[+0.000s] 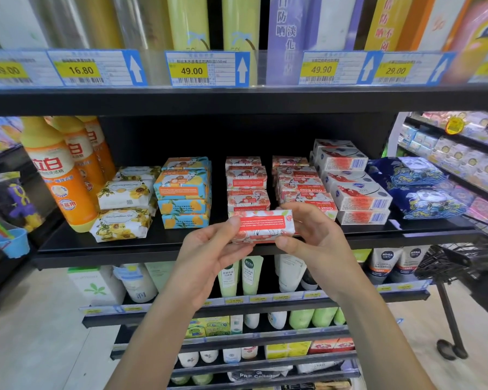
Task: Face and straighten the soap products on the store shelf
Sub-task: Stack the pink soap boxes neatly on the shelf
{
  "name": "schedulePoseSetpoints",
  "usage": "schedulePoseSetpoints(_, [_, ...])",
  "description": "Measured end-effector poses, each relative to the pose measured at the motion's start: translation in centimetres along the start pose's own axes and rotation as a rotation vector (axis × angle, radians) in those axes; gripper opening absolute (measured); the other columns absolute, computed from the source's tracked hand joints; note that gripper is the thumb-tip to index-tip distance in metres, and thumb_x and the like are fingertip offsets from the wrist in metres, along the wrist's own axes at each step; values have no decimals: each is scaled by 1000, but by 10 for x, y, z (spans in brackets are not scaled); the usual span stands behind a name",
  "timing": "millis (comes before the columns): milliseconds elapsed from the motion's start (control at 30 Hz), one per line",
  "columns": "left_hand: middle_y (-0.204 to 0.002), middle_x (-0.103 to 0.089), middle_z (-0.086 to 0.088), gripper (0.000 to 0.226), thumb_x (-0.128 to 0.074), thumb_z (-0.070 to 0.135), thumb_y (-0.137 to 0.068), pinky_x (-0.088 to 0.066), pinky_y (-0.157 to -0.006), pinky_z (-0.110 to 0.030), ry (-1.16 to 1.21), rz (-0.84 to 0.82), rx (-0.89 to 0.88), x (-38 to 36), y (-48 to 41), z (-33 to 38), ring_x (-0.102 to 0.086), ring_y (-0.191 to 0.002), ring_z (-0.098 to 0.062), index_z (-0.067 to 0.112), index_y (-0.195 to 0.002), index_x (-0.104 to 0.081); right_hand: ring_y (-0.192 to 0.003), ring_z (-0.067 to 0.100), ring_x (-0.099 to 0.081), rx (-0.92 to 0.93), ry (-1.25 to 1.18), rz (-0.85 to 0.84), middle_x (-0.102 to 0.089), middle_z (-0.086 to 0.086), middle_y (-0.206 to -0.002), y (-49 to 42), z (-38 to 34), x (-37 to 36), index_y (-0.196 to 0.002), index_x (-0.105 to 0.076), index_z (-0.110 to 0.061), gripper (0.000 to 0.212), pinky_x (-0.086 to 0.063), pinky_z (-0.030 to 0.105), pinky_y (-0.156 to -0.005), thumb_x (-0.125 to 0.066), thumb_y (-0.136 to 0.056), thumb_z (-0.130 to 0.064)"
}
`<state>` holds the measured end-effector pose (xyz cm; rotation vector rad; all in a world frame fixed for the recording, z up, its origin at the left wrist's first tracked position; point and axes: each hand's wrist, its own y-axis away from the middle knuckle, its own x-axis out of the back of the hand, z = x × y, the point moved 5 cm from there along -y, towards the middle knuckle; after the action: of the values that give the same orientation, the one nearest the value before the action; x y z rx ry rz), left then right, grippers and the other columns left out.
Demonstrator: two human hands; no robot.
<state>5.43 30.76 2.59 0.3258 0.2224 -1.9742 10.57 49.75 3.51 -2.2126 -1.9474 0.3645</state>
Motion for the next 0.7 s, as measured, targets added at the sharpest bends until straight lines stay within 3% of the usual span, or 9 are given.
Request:
schedulePoseSetpoints(133, [-117,-75,-16,45,-64,31,-90,-56,-100,-36,-8,-26,-37,-4,2,1,-71,-115,-27,0,-122,-69,-120,16,-66,-117,-57,15,-70,1,-129,3,7,-2,-135,-60,-21,63,-57,32,-94,-86,-78,-30])
schedulePoseSetpoints(233, [-120,-74,-15,43,-62,28,-93,-53,-104,-36,-12,-49,-63,-6,4,2,-69,-118,-26,0,-125,-67,-110,19,-72,-196,-142,74,-75,5,-118,5,9,-5,-127,-62,-14,62,-60,32,-90,-81,-73,-38])
schedulePoseSetpoints(333, [-122,-73,-13,47,-64,29,-92,-52,-106,-38,-24,-48,-74,-7,5,1,-68,-119,-25,2,-130,-64,-102,24,-75,-227,-166,117,-75,8,-114,6,7,-6,-125,-60,-8,64,-59,34,-93,-79,-72,-39])
schedulePoseSetpoints(500, [-126,-72,-12,49,-66,24,-92,-51,-108,-39,-6,-47,-63,-7,3,0,-66,-122,-25,4,-136,-60,-113,20,-71,-231,-162,106,-76,10,-116,7,4,-8,-124,-66,-3,54,-57,35,-100,-77,-80,-32])
schedulePoseSetpoints(700, [-126,-72,-9,54,-67,19,-87,-54,-103,-32,66,-35,-37,-9,4,4,-67,-121,-22,10,-139,-57,-120,20,-67,-218,-189,110,-76,4,-117,7,6,-5,-119,-67,-20,55,-51,35,-102,-91,-70,-20])
